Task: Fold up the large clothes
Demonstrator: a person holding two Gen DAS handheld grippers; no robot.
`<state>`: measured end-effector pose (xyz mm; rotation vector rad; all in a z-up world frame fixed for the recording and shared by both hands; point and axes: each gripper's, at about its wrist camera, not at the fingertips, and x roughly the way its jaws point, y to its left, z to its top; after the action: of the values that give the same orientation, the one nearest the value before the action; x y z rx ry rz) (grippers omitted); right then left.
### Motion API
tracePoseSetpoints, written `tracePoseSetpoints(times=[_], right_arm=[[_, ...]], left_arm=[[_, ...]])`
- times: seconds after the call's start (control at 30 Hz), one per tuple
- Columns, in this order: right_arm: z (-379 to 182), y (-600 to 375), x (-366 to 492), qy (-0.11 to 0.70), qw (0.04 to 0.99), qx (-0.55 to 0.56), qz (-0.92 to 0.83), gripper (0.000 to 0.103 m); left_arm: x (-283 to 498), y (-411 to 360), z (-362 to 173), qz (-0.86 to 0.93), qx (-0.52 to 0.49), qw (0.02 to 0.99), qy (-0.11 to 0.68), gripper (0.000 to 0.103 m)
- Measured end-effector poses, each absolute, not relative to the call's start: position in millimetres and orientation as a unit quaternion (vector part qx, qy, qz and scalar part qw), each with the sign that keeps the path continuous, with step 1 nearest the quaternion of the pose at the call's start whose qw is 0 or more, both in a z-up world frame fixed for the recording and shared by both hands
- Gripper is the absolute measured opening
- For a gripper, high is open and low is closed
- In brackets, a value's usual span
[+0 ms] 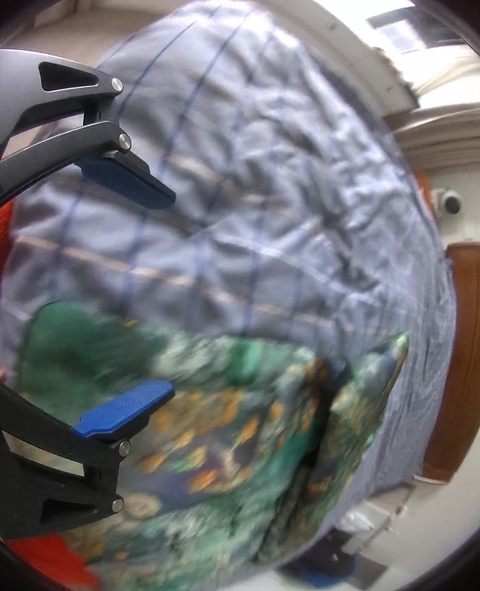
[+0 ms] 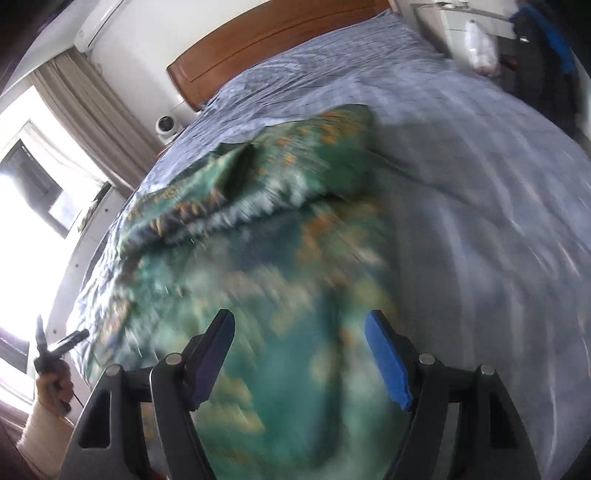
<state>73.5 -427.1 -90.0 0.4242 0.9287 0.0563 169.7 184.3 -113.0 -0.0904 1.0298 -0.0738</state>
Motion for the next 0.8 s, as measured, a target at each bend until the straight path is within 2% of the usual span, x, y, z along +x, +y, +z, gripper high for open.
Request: tracePoseSetpoints(times=[0.27, 0.57, 0.8], right_arm=[[-116, -450, -2, 0.439, 0.856, 0.271, 0.035, 0.077], [-138, -464, 9, 0.458, 0.831, 0.311, 0.058, 0.079], [-148, -449, 24, 0.492, 0.809, 0.298, 0.120, 0.081]], left_arm=[[152, 165, -128, -0.069, -0.037, 0.861, 0.503, 0.095], [159, 160, -142, -0.097, -0.061, 0.837, 0.535, 0.098], [156, 147, -147, -0.146, -0.066, 0.820, 0.549, 0.095]])
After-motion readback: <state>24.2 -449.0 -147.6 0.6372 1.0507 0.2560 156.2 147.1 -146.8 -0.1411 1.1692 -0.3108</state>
